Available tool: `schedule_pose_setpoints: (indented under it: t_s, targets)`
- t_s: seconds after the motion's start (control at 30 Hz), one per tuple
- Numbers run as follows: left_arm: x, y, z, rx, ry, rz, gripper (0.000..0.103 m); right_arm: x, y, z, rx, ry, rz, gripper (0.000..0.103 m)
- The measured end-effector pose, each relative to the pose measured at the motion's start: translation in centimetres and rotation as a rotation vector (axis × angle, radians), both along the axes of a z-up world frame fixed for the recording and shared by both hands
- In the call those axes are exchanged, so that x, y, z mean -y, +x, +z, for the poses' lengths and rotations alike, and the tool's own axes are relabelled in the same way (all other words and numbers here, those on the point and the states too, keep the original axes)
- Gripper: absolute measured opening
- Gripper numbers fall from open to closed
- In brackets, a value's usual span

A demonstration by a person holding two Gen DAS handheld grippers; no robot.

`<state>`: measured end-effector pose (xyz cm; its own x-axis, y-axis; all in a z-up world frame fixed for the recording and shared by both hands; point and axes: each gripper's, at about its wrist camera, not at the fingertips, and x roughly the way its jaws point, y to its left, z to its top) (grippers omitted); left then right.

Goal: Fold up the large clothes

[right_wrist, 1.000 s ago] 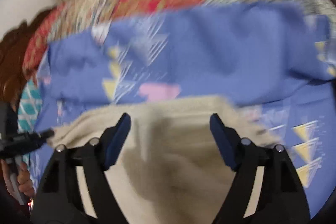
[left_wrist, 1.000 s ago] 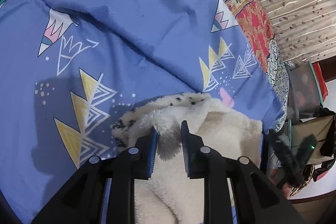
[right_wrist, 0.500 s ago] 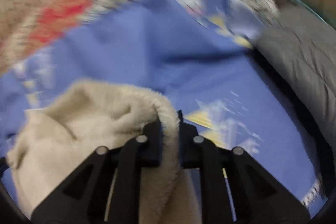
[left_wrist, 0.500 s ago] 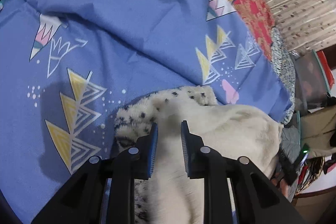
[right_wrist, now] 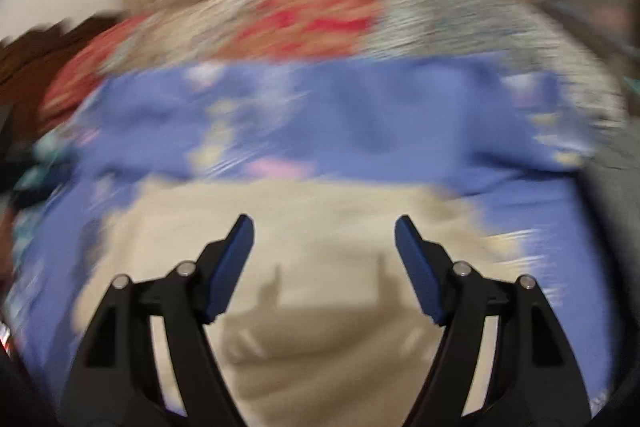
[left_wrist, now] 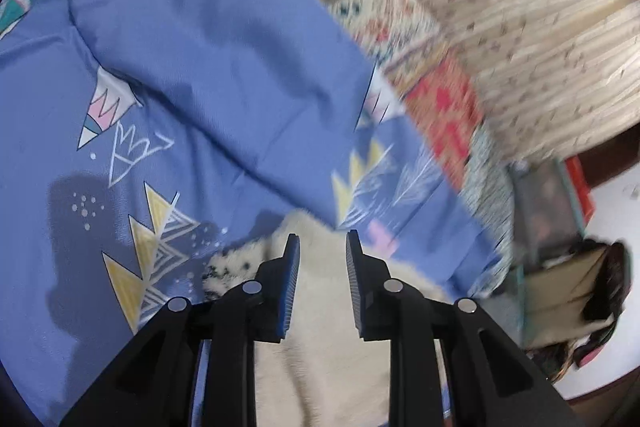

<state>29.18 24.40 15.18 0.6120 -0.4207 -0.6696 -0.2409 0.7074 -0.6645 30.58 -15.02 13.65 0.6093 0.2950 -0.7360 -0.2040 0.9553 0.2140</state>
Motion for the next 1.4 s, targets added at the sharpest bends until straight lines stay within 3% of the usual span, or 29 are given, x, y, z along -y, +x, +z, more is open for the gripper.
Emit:
schedule_pose_setpoints:
  t_s: [0.03,0.13,0.17,0.2,0.3,0.33,0.43,0.5,0.63,0.77,0.8,0.83,0.87,0.9,0.97,1.03,1.07,1.17,1.3,1.4]
  targets:
    - [0.0,-0.3,0.4,0.009,-0.007,0.002,0.047,-0.9,0.3,-1.0,-0.045,0.014,0.027,0.070]
    - [1.4,-1.7,1.3,0.032,0.031,-0.040,0.047,-0.6,3.8,-7.4,-0.296,0.001,-0.022,0.070]
    - [2.0,-2.2,1.4,0.036,0.053,-0.063,0.047,0.7,5.1,-9.7,-0.385,0.049,-0.070,0.070]
    - [3.2,-3.2,1.4,0.039,0.083,-0.110,0.047,2.0,5.4,-10.0,-0.395,0.140,-0.114,0.070]
    - [4.3,-6.1,0.6,0.061,0.111,-0.198,0.047,3.8,4.6,-6.6,-0.354,0.331,-0.129,0.071]
    - [4.2,-7.0,0.1,0.066,0.127,-0.208,0.047,4.8,3.9,-4.7,-0.298,0.366,-0.116,0.071]
    - [3.0,-9.1,-2.3,0.020,0.170,-0.199,0.052,8.2,0.4,-0.8,-0.131,0.351,-0.158,0.079]
    - [2.0,-9.9,-4.0,-0.030,0.143,-0.183,0.054,10.9,-2.8,0.6,-0.059,0.270,-0.215,0.083]
    - [1.8,-10.7,-6.4,-0.078,0.029,-0.168,0.056,13.0,-6.1,-0.8,-0.055,0.135,-0.237,0.083]
    - [5.1,-11.8,-6.8,-0.056,0.059,-0.229,0.059,12.7,-8.0,-4.4,-0.113,0.141,-0.226,0.083]
    - [6.6,-12.0,-7.0,-0.050,0.097,-0.259,0.060,12.6,-8.4,-5.2,-0.120,0.128,-0.217,0.081]
    - [7.3,-12.1,-7.0,-0.047,0.128,-0.270,0.060,12.0,-8.3,-6.1,-0.137,0.091,-0.202,0.073]
    - [8.0,-12.0,-7.2,-0.053,0.182,-0.279,0.060,11.5,-8.5,-6.7,-0.153,0.056,-0.193,0.037]
    - [8.8,-11.7,-7.9,-0.076,0.232,-0.295,0.059,11.4,-8.7,-7.0,-0.161,0.031,-0.199,0.025]
    - [8.8,-11.3,-9.5,-0.131,0.266,-0.293,0.037,11.9,-8.9,-6.9,-0.123,0.052,-0.249,0.023]
    - [7.7,-11.3,-10.9,-0.174,0.266,-0.264,0.028,13.1,-8.7,-7.5,-0.123,0.070,-0.331,0.023]
    - [6.7,-11.6,-11.6,-0.185,0.226,-0.239,0.028,13.8,-8.4,-8.4,-0.148,0.086,-0.368,0.027]
    - [5.7,-12.4,-12.2,-0.176,0.192,-0.217,0.028,15.6,-8.1,-12.1,-0.247,0.157,-0.444,0.070]
    - [7.0,-13.3,-11.9,-0.138,0.311,-0.248,0.029,15.0,-9.0,-10.9,-0.193,0.126,-0.432,0.075]
    - [7.8,-13.9,-10.8,-0.097,0.367,-0.252,0.029,15.0,-11.0,-7.7,-0.056,0.091,-0.511,0.075]
